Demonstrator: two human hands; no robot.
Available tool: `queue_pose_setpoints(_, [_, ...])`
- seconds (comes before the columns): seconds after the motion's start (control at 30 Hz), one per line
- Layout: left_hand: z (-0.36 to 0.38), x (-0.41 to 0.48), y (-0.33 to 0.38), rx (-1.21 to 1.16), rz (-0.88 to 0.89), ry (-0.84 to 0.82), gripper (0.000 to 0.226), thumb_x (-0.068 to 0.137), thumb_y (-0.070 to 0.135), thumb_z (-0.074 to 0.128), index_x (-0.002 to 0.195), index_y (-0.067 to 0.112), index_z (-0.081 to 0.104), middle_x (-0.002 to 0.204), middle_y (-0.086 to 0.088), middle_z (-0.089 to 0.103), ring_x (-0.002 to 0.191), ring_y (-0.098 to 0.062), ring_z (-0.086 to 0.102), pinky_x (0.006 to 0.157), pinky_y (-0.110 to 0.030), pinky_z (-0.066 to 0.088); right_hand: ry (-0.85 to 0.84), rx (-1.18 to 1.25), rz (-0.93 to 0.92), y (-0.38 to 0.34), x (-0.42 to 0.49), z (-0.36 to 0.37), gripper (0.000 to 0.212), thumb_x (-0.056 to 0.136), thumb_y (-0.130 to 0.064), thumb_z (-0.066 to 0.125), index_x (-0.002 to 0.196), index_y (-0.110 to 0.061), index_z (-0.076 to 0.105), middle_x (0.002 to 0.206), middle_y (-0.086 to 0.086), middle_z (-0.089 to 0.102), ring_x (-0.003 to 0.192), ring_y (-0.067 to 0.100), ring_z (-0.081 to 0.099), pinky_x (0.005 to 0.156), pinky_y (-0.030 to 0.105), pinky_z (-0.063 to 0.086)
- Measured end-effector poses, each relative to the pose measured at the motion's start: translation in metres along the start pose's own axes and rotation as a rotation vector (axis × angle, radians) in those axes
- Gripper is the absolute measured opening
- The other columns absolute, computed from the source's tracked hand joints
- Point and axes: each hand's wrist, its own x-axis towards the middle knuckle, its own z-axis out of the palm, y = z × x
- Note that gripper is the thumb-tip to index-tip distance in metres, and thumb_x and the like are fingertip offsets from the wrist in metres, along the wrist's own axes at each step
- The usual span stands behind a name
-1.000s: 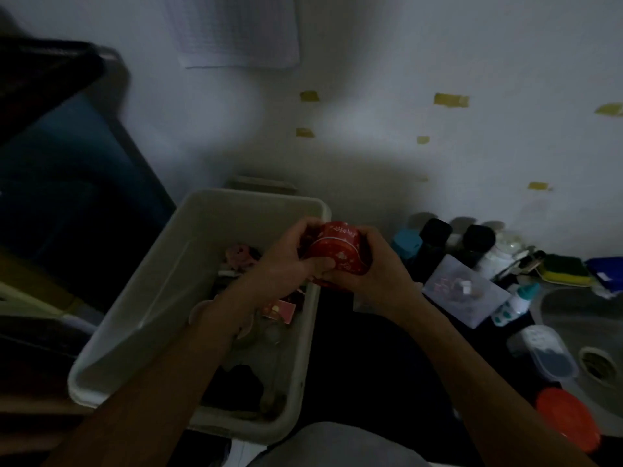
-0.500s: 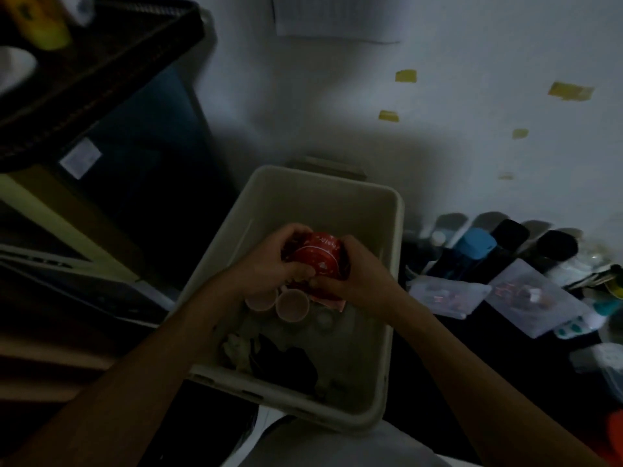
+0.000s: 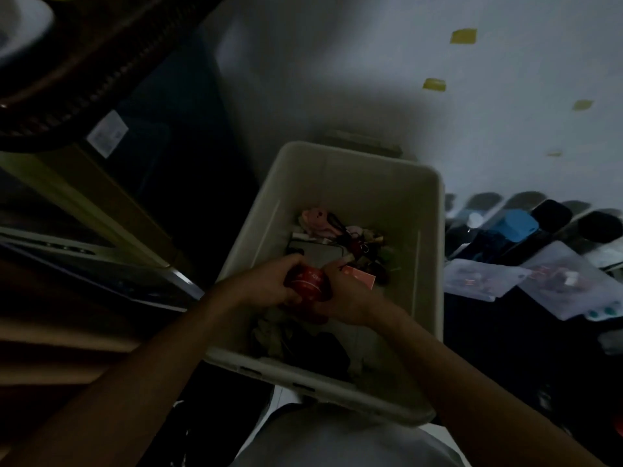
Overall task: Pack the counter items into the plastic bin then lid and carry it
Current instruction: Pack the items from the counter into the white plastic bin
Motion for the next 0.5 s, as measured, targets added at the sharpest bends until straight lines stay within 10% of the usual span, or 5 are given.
queue_pose_setpoints(0.2, [0.008, 0.002, -0.017, 0.183, -0.007, -0.019, 0.063, 0.074, 0.008, 0.074, 0.130, 0.021, 0.050, 0.130, -0.002, 0.054, 0.115, -0.020, 0.056, 0.096, -0.040, 0.051, 0.061, -0.047, -0.017, -0.009, 0.006, 0.020, 0.050, 0.086, -0.033, 0.072, 0.125, -0.010, 0.052, 0.116, 0.005, 0.058, 0.097, 0.012, 0.054, 0.062, 0.006, 0.034])
queue_pose_setpoints(0.43, [0.019, 0.006, -0.034, 0.301, 0.030, 0.019, 0.048, 0.074, 0.027, 0.070, 0.118, 0.026, 0.051, 0.120, -0.002, 0.056, 0.104, -0.017, 0.059, 0.095, -0.038, 0.050, 0.203, -0.401, -0.074, 0.006, 0.022, 0.050, 0.034, 0.087, -0.038, 0.068, 0.104, -0.009, 0.063, 0.100, 0.007, 0.062, 0.087, 0.019, 0.060, 0.071, 0.026, 0.043])
queue_pose_setpoints(0.5, [0.021, 0.009, -0.037, 0.347, 0.009, 0.030, 0.039, 0.077, 0.025, 0.070, 0.111, 0.023, 0.052, 0.112, -0.001, 0.058, 0.097, -0.016, 0.059, 0.089, -0.035, 0.050, 0.192, -0.041, 0.052, 0.004, 0.023, 0.061, 0.025, 0.094, -0.027, 0.056, 0.098, -0.005, 0.066, 0.098, 0.011, 0.064, 0.091, 0.023, 0.061, 0.083, 0.033, 0.049])
